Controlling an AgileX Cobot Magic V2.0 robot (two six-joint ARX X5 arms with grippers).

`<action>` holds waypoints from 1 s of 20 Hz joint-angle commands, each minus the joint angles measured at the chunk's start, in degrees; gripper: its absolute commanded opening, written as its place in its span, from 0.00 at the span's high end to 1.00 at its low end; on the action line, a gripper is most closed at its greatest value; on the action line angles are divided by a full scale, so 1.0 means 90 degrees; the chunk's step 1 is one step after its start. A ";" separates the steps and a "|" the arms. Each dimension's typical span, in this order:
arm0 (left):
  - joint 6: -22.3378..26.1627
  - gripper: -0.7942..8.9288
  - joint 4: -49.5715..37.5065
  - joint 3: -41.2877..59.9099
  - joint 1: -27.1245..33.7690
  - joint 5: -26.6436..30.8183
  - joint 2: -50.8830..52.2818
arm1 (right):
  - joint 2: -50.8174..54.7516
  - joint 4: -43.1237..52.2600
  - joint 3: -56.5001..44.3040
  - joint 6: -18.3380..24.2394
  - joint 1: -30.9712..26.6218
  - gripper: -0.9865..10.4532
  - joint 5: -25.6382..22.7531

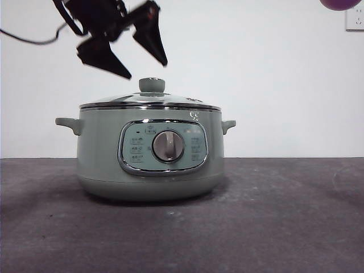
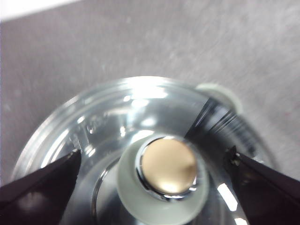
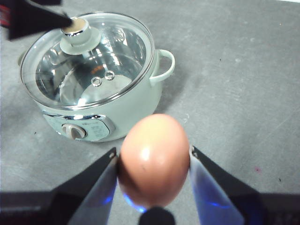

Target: Pick up the egg,open the lid,put the egg in the pot,close the lid

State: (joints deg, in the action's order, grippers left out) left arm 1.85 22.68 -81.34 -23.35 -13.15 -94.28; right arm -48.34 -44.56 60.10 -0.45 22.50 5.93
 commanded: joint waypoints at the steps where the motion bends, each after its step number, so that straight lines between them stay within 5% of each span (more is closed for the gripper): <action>1: -0.0015 0.27 -0.0073 -0.0002 -0.0078 0.0185 -0.0221 | 0.0012 0.0056 0.0000 0.0010 0.0002 0.93 -0.0007; 5: -0.0041 0.29 -0.0117 -0.0002 -0.0189 0.0296 -0.0338 | 0.0012 0.0056 -0.0002 0.0010 0.0002 0.93 -0.0012; 9: -0.0046 0.60 -0.0034 -0.0002 -0.0287 0.0294 -0.0338 | 0.0010 0.0058 0.0000 0.0012 0.0002 0.93 -0.0012; 16: -0.0372 0.93 -0.0083 -0.0002 -0.0328 0.0284 -0.0338 | 0.0007 0.0058 -0.0002 0.0012 0.0002 0.93 -0.0012; 20: -0.0372 0.93 -0.0085 -0.0002 -0.0328 0.0272 -0.0335 | 0.0007 0.0058 -0.0002 0.0015 0.0002 0.93 -0.0005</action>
State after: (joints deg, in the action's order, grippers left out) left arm -0.08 22.48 -81.34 -26.06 -10.37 -96.95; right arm -48.36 -44.53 60.10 -0.45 22.50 5.93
